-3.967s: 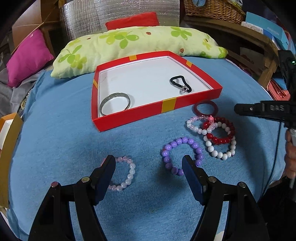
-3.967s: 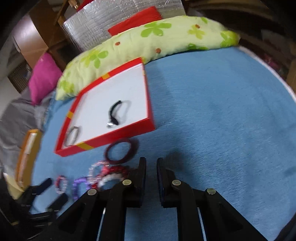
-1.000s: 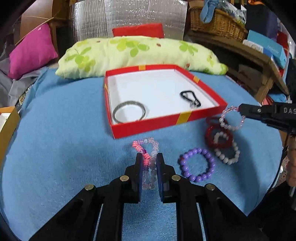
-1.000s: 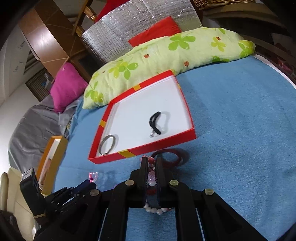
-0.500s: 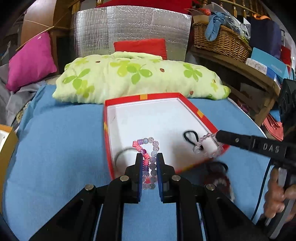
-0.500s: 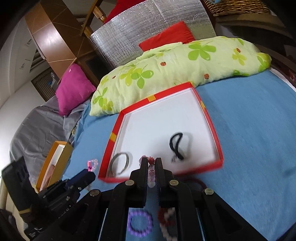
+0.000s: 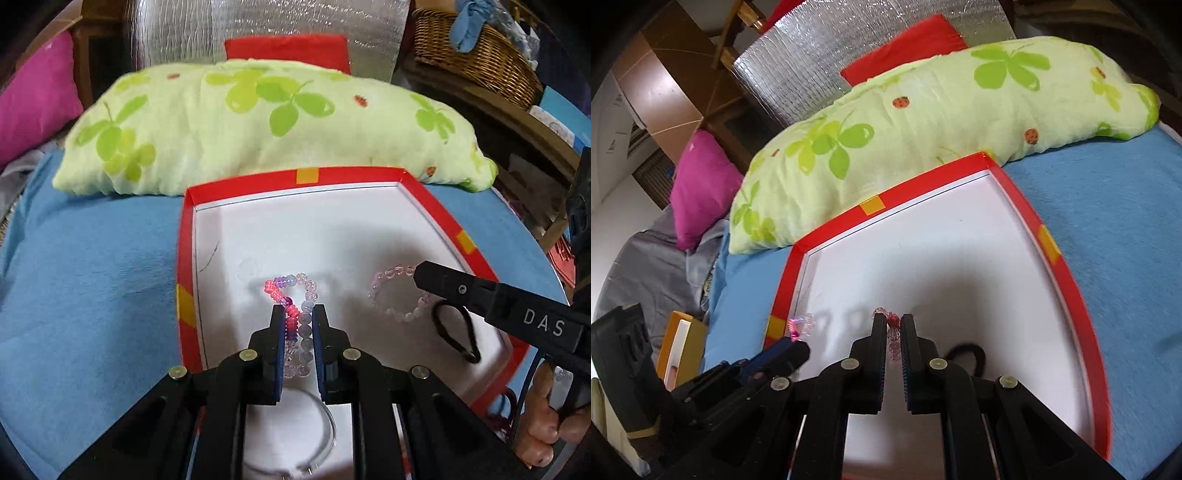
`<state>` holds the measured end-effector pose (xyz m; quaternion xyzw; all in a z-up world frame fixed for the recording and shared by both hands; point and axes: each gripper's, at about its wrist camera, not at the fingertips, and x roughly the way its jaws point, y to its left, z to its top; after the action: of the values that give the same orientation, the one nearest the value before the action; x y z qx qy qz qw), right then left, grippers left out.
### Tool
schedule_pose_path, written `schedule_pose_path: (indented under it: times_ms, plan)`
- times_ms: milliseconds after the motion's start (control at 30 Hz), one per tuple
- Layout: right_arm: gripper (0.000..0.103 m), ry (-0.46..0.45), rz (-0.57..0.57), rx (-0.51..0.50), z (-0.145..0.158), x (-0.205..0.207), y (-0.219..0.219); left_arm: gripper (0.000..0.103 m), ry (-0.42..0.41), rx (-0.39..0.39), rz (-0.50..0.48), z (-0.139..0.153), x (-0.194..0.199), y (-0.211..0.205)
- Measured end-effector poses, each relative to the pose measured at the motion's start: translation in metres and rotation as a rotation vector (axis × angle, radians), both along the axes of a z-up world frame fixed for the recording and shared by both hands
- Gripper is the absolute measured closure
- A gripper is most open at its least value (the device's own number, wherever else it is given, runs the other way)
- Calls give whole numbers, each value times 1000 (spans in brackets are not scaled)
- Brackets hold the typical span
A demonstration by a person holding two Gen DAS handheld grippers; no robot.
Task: Organize jewelry
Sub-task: 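Carry both pink bracelets into the red box and open both tools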
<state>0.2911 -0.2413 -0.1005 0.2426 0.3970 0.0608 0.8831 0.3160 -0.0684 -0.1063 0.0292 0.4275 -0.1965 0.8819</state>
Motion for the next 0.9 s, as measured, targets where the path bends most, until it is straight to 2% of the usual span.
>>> schedule_pose_path:
  times_ms: [233, 300, 333, 367, 433, 500, 567, 633, 667, 733, 800, 833, 900]
  plan:
    - [94, 30, -31, -10, -8, 24, 0, 88, 52, 5, -5, -10, 17, -7]
    - [93, 28, -46, -10, -8, 25, -3, 83, 59, 16, -8, -11, 18, -10]
    - [93, 26, -51, -4, -8, 26, -5, 75, 54, 19, -6, -10, 17, -11]
    - [93, 32, -57, -2, -8, 26, -8, 60, 50, 24, -1, -9, 17, -11]
    - [91, 46, -70, 8, -8, 25, -13, 44, 35, 55, 20, -6, 12, -12]
    - [89, 53, -80, 18, -6, 21, -19, 43, 9, 89, 26, -2, 6, -12]
    - [89, 45, -83, 14, 0, 15, -22, 35, -7, 121, 48, 4, -3, -8]
    - [89, 44, -81, 2, 7, 8, -24, 34, -22, 127, 71, 10, -11, -4]
    - [87, 41, -78, 4, 9, 5, -25, 34, -29, 133, 86, 14, -18, -1]
    - [75, 37, -76, 7, 14, -3, -27, 31, -38, 144, 115, 19, -29, 4]
    - [46, 38, -77, 7, 19, -14, -29, 23, -54, 144, 139, 24, -43, 10]
    - [42, 35, -78, 10, 21, -21, -30, 20, -63, 142, 149, 27, -51, 12]
    - [42, 20, -69, 5, 26, -35, -31, 20, -79, 144, 152, 30, -67, 17]
